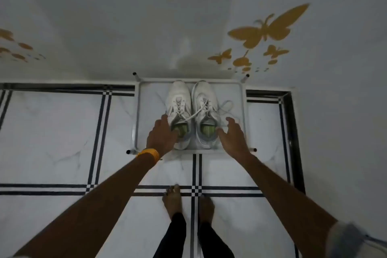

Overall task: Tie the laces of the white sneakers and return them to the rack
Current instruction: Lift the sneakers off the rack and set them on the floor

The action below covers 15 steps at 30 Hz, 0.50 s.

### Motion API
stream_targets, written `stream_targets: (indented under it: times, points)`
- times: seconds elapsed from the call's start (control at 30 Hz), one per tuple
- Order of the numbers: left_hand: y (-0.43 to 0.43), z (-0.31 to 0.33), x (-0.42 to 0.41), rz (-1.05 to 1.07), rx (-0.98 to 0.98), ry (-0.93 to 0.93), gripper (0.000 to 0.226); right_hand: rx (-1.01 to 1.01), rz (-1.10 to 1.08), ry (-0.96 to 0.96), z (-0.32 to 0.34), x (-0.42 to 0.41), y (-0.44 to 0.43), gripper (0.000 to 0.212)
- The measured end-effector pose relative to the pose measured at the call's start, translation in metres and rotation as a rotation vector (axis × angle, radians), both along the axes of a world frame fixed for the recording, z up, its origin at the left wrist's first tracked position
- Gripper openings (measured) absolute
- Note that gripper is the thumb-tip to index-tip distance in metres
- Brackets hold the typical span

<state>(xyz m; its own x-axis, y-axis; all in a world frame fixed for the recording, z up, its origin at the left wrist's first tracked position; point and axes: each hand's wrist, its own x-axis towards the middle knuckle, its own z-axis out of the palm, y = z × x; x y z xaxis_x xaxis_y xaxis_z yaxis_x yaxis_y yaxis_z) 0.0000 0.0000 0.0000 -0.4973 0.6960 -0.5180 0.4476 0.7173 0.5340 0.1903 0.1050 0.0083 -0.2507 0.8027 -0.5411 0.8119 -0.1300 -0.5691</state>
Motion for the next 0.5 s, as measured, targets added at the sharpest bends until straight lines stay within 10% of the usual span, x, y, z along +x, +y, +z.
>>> stream_targets:
  times: [0.5]
  points:
    - [0.016,-0.135,-0.006,0.046,0.081,0.180,0.028,0.183,0.176,-0.136,-0.137,-0.010,0.026,0.016]
